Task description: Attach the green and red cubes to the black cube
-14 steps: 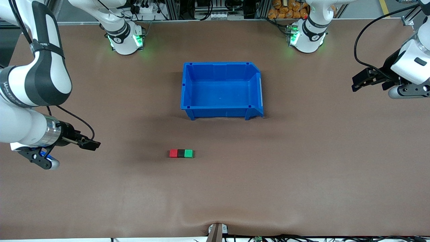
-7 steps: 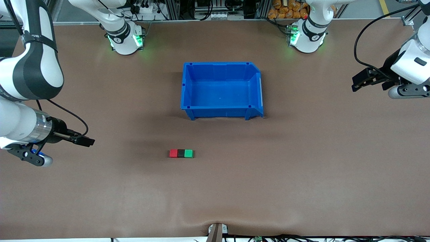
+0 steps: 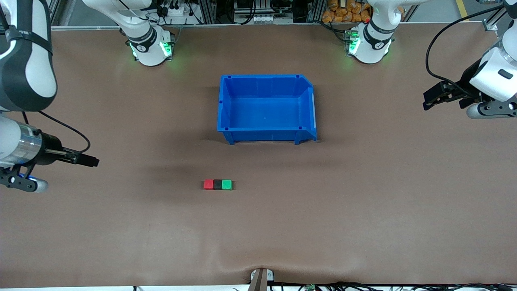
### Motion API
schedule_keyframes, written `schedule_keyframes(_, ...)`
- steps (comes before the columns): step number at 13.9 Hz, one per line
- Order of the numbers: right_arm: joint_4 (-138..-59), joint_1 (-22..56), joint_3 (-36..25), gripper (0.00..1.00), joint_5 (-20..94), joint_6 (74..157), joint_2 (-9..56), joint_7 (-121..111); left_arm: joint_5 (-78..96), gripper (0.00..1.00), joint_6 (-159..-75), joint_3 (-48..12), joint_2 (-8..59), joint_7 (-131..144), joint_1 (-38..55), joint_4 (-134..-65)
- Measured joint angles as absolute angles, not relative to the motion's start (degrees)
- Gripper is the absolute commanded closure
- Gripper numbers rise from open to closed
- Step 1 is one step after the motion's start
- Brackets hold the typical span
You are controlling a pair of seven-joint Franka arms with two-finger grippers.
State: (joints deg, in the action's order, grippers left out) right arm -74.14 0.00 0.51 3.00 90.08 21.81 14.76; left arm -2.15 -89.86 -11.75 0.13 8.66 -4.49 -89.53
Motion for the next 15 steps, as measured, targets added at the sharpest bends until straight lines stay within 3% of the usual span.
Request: schedule_keyframes(15,-74.18,-1.34,0.07,0.00,2.48,84.15,15.10,6.82,-2.15,0.00,-89.86,-11.76,0.13,8.66,-4.49,-89.53)
